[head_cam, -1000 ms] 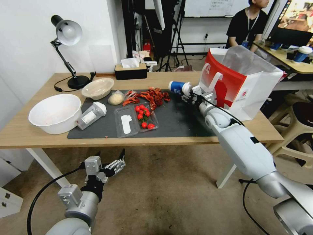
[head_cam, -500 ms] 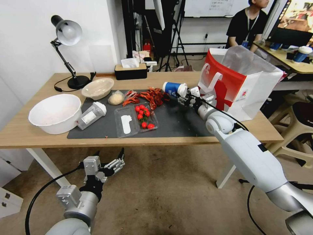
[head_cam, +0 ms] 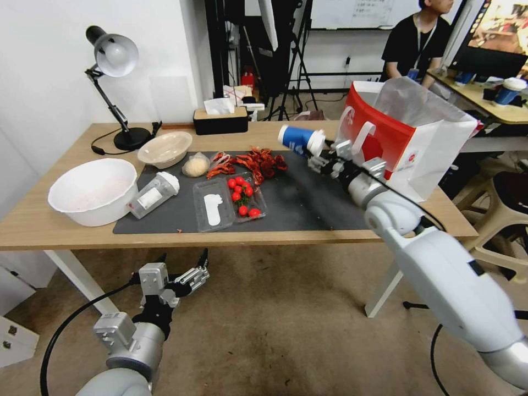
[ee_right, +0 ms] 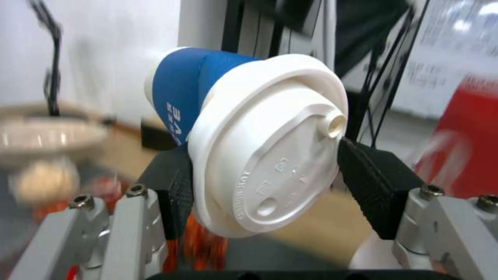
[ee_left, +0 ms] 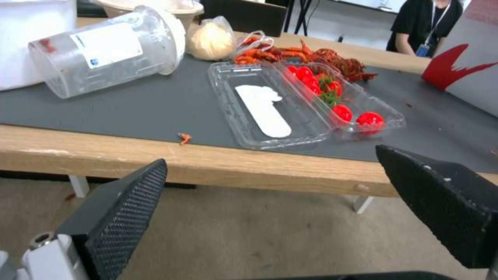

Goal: Pick up the trash from the table and place it into the takeout bag.

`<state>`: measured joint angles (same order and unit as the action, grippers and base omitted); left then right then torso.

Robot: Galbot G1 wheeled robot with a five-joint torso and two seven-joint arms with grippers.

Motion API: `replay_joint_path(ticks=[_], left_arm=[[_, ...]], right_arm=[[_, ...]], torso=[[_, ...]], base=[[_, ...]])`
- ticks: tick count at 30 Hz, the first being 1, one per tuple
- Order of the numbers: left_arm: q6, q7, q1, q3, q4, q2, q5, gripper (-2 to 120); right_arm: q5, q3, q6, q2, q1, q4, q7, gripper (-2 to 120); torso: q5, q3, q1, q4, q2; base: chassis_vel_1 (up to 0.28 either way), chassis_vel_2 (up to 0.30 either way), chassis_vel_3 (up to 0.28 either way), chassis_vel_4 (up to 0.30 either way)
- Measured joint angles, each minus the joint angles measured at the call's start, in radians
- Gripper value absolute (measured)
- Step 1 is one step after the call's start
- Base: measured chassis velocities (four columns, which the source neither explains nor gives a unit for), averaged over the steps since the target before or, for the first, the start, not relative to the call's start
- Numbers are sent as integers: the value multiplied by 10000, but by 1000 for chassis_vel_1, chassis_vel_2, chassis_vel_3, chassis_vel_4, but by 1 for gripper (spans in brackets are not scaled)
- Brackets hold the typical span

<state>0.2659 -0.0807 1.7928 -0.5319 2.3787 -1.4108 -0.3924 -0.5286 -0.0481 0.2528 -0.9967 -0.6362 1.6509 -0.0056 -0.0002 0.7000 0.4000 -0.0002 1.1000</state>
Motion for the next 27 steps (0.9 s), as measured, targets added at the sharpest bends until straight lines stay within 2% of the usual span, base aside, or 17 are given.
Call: replay_joint_path(ticks=[1,3,5,8,9,11,12,13,16,18,19,24,27], left_arm=[[0,0,0,0,0,0,0,100],[0,-9,11,2,3,-12,12,100],[0,-10,12,7,3,-16,18,100],[0,-11,29,30,23,-69,62,100],[0,-11,29,30,23,-69,62,100],[0,-13,58,49,37,-96,77,100],[-1,-14,67,55,46,-100,82,100],[-1,-14,67,55,46,-100,82,100],[-10,-15,78,82,67,-96,87,100],[-12,-15,78,89,67,-93,88,100],[-14,-15,78,114,66,-87,91,100],[-16,-16,69,187,60,-60,97,100],[-16,-14,69,195,51,-38,98,100]], right_arm=[[0,0,0,0,0,0,0,61],[-335,-575,-74,475,-180,1055,57,61],[-429,-693,-76,565,-180,1274,87,61],[-1138,-1325,56,1127,269,2371,675,61],[-1138,-1325,56,1127,269,2371,675,61],[-1434,-1577,554,1536,779,2645,1452,61],[-1499,-1659,949,1742,987,2700,2002,61],[-1499,-1659,949,1742,987,2700,2002,61],[-1767,-1899,2320,2300,1348,2740,3996,61],[-1862,-1924,2499,2342,1366,2744,4205,61],[-2173,-1991,3016,2457,1396,2738,4793,61],[-2322,-2040,3625,2566,1195,2537,5342,61],[-2360,-2041,3686,2506,1076,2347,5439,61]], torso=[[0,0,0,0,0],[1,0,0,1,0],[3,0,0,1,0],[1,0,0,2,1],[1,0,0,2,1],[1,0,0,3,0],[2,0,-1,3,0],[2,0,-1,3,0],[4,0,0,0,0],[4,0,0,0,0],[3,0,-1,0,0],[4,0,0,1,0],[3,0,0,2,0]], base=[[0,0,0,0],[0,0,0,0],[0,0,0,0],[0,0,0,0],[0,0,0,0],[0,0,0,0],[0,0,0,0],[0,0,0,0],[0,0,0,0],[0,0,0,0],[0,0,0,0],[0,0,0,0],[0,0,0,0]])
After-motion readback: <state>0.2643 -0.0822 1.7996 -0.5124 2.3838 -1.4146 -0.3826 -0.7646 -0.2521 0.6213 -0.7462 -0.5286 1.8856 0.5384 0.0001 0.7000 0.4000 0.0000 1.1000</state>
